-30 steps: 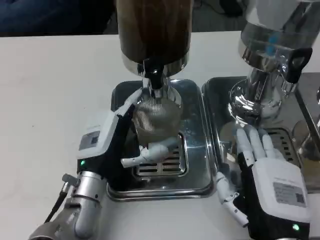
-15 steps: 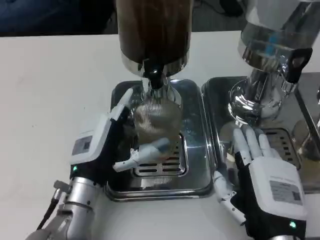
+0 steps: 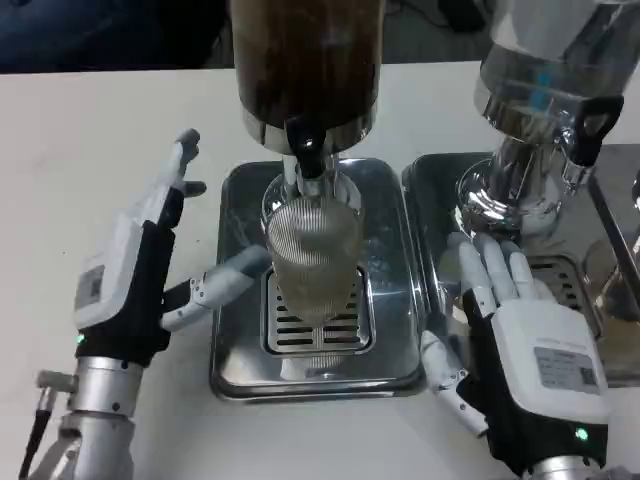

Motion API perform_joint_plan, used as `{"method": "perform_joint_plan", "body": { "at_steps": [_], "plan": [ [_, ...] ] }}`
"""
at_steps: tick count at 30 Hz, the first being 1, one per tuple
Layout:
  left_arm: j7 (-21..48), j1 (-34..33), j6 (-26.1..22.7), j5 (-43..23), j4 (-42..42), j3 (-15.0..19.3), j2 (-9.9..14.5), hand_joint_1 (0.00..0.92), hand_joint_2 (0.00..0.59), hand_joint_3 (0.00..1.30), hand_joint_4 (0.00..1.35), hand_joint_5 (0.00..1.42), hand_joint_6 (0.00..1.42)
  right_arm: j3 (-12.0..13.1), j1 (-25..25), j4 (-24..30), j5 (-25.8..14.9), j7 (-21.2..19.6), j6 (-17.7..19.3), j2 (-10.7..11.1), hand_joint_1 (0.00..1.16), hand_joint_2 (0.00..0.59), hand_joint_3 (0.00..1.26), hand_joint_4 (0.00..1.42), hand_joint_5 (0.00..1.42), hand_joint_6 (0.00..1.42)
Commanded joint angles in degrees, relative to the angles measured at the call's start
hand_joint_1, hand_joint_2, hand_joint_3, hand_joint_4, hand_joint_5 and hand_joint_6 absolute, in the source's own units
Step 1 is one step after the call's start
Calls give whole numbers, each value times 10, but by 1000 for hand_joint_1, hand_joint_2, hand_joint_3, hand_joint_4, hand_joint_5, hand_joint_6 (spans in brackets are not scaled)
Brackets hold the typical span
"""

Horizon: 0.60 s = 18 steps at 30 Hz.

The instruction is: Grasp the cup under the faucet to collect the drink, then remove the cup.

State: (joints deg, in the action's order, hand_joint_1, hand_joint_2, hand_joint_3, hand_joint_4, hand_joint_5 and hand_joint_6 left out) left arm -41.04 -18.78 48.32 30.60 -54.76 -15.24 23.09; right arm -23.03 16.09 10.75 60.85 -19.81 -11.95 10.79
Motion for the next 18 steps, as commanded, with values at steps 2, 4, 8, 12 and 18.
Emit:
{"method": "perform_joint_plan", "body": {
  "at_steps": [2,4,8,12,18],
  "plan": [
    [100,41,44,-73,81,45,38,0,23,0,0,52,3,3,-7,-11,-10,-4,8,6,12,512,33,0,0,116],
    [138,55,61,-105,109,62,50,0,27,0,0,50,0,3,-10,-14,-10,-4,9,8,13,513,33,0,0,116],
    [245,81,82,-202,178,93,65,0,48,0,0,2,0,3,-14,-16,-11,-4,13,12,16,515,33,0,0,116],
    [370,94,72,-333,239,103,62,0,50,0,0,0,0,2,-19,-22,-15,-4,16,13,19,515,33,0,0,116],
    [524,96,32,-440,323,111,70,0,54,0,0,4,0,0,-21,-23,-16,-4,15,13,22,512,33,0,0,116]
  ]
}}
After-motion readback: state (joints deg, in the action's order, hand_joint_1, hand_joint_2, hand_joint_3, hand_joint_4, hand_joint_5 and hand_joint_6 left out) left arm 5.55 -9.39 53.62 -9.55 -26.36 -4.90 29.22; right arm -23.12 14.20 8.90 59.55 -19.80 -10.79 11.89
